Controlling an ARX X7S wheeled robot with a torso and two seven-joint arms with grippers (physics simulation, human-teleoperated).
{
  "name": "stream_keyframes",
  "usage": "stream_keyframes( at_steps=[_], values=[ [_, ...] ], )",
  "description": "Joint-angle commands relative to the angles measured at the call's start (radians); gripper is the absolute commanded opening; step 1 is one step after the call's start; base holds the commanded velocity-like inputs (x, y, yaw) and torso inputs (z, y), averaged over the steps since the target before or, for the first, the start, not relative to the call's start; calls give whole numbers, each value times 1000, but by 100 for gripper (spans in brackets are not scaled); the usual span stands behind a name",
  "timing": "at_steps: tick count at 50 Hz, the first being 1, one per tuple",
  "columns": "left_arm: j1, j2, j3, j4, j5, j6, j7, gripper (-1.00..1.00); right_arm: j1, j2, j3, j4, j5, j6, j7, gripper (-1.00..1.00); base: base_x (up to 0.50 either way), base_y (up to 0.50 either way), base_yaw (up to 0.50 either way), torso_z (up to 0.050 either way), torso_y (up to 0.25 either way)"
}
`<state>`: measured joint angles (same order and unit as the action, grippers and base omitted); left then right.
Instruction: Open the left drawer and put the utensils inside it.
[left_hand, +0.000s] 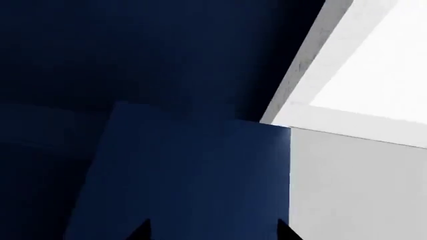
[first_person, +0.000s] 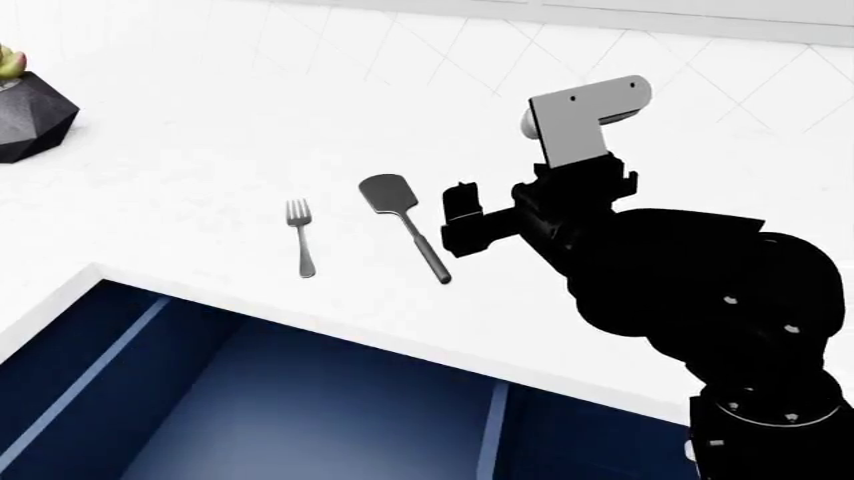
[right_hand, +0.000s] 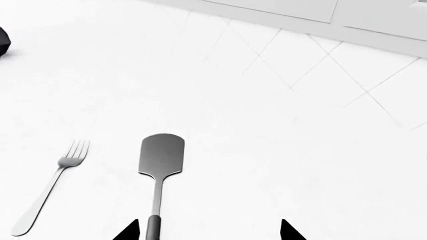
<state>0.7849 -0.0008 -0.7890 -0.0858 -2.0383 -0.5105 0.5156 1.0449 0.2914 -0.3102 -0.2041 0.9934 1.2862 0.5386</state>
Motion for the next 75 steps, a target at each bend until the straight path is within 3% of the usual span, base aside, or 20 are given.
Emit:
stream_keyframes(
  at_steps=[1,5,13,15,20,26,35,56,59,67,75],
  values=[
    [0,1,-92,-107,-212,135,46,100,6,2,-9,7,8,-1,8,100,0,0,0,0,0],
    [0,1,-60,-146,-280,244,22,100,16,-5,-15,26,3,3,18,100,0,0,0,0,0],
    [0,1,48,-121,-211,386,-14,100,151,-36,-77,171,15,93,-30,100,0,0,0,0,0],
    [0,1,60,-124,-206,401,-16,100,215,-64,-98,276,49,152,-88,100,0,0,0,0,0],
    [0,0,85,-155,-206,405,-22,100,347,-139,-204,550,-50,56,-219,100,0,0,0,0,0],
    [-11,-10,120,-164,-204,435,-34,100,445,-160,-318,631,-54,97,-355,100,0,0,0,0,0],
    [-39,-34,139,-224,-212,429,-27,100,451,-205,-271,790,-78,20,-313,100,0,0,0,0,0],
    [-61,-48,166,-249,-203,446,-31,100,369,-279,-396,942,-115,-124,-363,100,0,0,0,0,0],
    [-66,-51,173,-253,-200,446,-29,100,378,-290,-451,1034,-99,-202,-405,100,0,0,0,0,0],
    [-71,-59,177,-269,-202,446,-25,100,426,-291,-767,1165,194,-363,-378,100,0,0,0,0,0],
    [-69,-51,183,-246,-195,460,-33,100,449,-291,-920,1222,341,-424,-375,100,0,0,0,0,0]
  ],
)
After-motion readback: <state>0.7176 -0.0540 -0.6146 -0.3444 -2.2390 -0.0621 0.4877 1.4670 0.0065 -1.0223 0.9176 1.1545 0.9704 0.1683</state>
